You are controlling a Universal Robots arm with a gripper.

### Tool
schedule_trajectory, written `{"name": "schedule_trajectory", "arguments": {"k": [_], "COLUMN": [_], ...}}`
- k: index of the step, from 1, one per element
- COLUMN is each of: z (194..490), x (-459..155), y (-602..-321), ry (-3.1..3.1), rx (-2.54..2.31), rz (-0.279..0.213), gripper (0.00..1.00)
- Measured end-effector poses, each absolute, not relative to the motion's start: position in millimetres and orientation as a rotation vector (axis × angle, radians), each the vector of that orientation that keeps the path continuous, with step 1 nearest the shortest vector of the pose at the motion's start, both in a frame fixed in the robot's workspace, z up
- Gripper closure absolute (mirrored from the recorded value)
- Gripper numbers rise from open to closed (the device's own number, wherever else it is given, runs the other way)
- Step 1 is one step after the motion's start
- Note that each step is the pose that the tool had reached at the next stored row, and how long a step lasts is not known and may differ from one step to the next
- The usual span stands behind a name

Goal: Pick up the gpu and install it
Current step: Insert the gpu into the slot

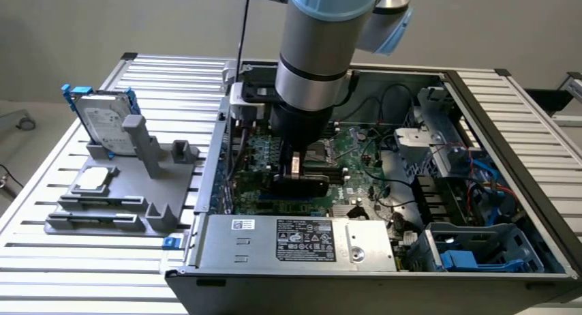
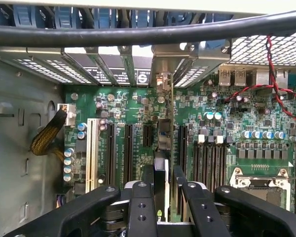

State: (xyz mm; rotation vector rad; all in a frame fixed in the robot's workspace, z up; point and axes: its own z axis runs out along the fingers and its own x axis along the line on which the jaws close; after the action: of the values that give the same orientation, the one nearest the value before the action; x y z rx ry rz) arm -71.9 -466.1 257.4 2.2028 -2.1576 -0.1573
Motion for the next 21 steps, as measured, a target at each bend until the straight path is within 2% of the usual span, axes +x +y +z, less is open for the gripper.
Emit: {"name": "schedule_trajectory", "arguments": {"k": [9,10,12,13,21], "z": [255.7,255.7,257.3,259.3,286.6], "x": [-71.9,-71.9,-71.8,-71.8,-71.7], "y": [-466.3,-466.3,-466.3,-466.3,-465.8], "ry": [-2.157,-2.157,-2.157,-2.157,-2.156], "rx": [2.202,2.202,2.202,2.202,2.202], "rz": [-0.167,-0.166,-0.166,-0.166,-0.168], "gripper": [0.73,0.66,0.66,0.59,0.59]}}
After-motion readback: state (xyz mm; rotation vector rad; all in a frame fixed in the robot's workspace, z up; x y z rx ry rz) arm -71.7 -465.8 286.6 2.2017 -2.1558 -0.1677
